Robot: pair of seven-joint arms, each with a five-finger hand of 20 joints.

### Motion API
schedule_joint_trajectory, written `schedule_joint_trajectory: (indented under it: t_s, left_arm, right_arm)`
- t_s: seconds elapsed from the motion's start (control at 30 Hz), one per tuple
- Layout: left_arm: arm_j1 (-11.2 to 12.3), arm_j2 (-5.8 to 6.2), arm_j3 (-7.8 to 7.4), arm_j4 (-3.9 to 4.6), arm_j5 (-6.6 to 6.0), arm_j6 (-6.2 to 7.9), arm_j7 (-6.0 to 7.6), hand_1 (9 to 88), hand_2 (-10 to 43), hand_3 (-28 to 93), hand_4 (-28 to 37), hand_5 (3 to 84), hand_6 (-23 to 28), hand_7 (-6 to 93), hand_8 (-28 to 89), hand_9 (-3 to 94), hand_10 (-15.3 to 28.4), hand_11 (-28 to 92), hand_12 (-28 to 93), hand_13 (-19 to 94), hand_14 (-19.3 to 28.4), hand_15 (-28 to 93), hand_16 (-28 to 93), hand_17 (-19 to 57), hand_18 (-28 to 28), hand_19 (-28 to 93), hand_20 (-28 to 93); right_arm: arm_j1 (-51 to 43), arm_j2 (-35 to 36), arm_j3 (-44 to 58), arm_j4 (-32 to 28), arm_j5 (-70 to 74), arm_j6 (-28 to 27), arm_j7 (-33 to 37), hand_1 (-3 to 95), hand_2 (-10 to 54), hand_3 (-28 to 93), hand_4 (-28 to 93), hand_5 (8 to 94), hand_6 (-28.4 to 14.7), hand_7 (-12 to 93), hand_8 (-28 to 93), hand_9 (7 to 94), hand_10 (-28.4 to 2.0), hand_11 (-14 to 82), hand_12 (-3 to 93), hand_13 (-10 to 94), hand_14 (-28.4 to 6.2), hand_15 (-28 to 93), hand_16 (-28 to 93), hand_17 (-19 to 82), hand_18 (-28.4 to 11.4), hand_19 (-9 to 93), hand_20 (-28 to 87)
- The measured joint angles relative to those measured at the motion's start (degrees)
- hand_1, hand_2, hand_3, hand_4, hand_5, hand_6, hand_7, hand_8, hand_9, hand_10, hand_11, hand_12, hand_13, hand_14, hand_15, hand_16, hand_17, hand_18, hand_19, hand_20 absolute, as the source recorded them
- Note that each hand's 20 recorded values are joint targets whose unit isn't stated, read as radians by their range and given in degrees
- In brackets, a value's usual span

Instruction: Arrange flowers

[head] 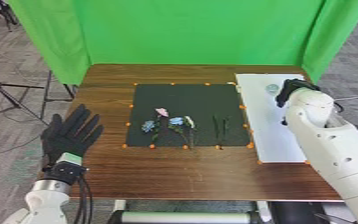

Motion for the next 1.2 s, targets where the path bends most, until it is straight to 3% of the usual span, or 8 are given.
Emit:
schedule_joint_trajectory:
  t_s: [0.17, 0.23, 0.3, 0.67, 0.87, 0.97, 1.1, 1.2]
  left_arm:
    - [-0.07, 0.0, -0.1, -0.01, -0.01, 0.46, -0.23, 23.9, 8.4, 72, -28.3, 36.2, 6.8, 15.2, -9, 30.0, 11.5, 16, 12, 21, 13.1, 30, -5, -6.8, 13.8, 33, 12]
    - [-0.07, 0.0, -0.27, -0.01, 0.0, 0.5, -0.56, 23.6, 8.8, 72, -28.3, 36.1, 6.7, 15.1, -9, 30.0, 11.4, 16, 12, 21, 13.1, 30, -5, -6.9, 13.9, 33, 12]
    - [-0.07, -0.02, -0.37, -0.01, 0.07, 0.45, -0.96, 23.5, 8.9, 72, -28.3, 36.1, 6.7, 15.1, -9, 29.9, 11.3, 16, 12, 21, 13.1, 30, -5, -6.9, 13.9, 33, 12]
    - [-0.16, -0.56, -0.55, 0.03, 0.69, 0.31, -1.8, 22.4, 10.0, 71, -28.3, 35.9, 6.8, 14.7, -9, 29.6, 11.3, 16, 12, 20, 13.0, 29, -5, -6.9, 13.9, 33, 12]
    - [-0.13, -1.01, -0.56, 0.03, 0.55, 0.37, -1.78, 20.7, 11.7, 71, -28.3, 35.9, 6.8, 14.7, -9, 29.6, 11.5, 16, 12, 20, 13.1, 29, -5, -7.0, 13.9, 33, 12]
    - [-0.16, -1.01, -0.37, 0.04, 0.49, 0.35, -1.71, 20.6, 11.7, 71, -28.3, 36.0, 6.8, 14.6, -9, 29.6, 11.4, 16, 12, 21, 13.1, 30, -5, -7.0, 13.9, 33, 12]
    - [-0.36, -0.98, -0.19, 0.12, 0.46, 0.3, -1.77, 21.5, 10.7, 72, -28.3, 36.0, 6.8, 14.6, -9, 29.6, 11.4, 16, 12, 20, 13.1, 30, -5, -6.9, 13.9, 33, 12]
    - [-0.54, -0.99, -0.26, 0.15, -0.86, -0.27, -2.17, 22.1, 10.4, 72, -28.3, 36.1, 6.9, 14.6, -9, 29.6, 11.4, 16, 12, 20, 13.1, 30, -5, -7.0, 14.0, 33, 12]
  right_arm:
    - [-1.56, -0.24, 0.81, 0.06, 0.21, 2.05, -0.44, 55.9, -9.5, 70, -28, 64.0, 0.8, 18, -11, 64.9, -8.7, 12.4, 11.8, 62, -9.0, 27, 17, 33, -20.2, 77, 29]
    - [-1.86, -0.34, 1.57, -0.02, 0.21, 2.47, -1.06, 60.2, -9.5, 65, -28, 73.0, 1.8, 21, -4, 78.0, -7.8, 6.0, 25.2, 71, -5.6, 24, 32, 35, -20.2, 79, 34]
    - [-1.96, -0.27, 1.83, -0.2, -0.15, 2.79, -1.46, 61.1, -9.5, 65, -28, 79.2, 2.1, 22, -2, 85.0, -8.0, 4.5, 31.0, 75, -4.7, 23, 37, 36, -20.3, 80, 37]
    - [-8.17, 1.13, -1.42, -4.42, -5.28, 20.83, -6.17, 59.3, -9.5, 69, -28, 80.8, 2.1, 23, 0, 86.2, -8.3, 4.0, 31.6, 75, -4.3, 23, 39, 36, -20.6, 82, 39]
    - [-8.0, 1.54, -5.98, -8.55, -5.76, 27.9, -19.58, 58.7, -9.5, 69, -28, 79.0, 2.8, 26, -2, 84.7, -7.4, 3.9, 31.6, 73, -3.4, 24, 40, 34, -19.6, 81, 40]
    - [-6.27, 0.48, -8.04, -8.11, -7.11, 27.89, -25.82, 58.5, -9.5, 69, -28, 78.7, 2.8, 26, -2, 84.4, -7.5, 3.7, 31.3, 73, -3.5, 24, 40, 34, -19.8, 81, 40]
    - [-4.63, -1.39, -10.46, -8.12, -10.07, 24.45, -25.54, 58.7, -9.5, 68, -28, 78.6, 3.2, 26, -3, 84.2, -7.5, 3.4, 30.6, 72, -3.7, 24, 40, 33, -20.1, 80, 41]
    - [-4.62, -2.48, -11.07, -8.25, -12.14, 22.43, -24.64, 58.7, -9.5, 68, -28, 78.5, 3.3, 26, -4, 83.9, -7.5, 3.3, 30.2, 72, -3.8, 24, 40, 33, -20.3, 80, 41]
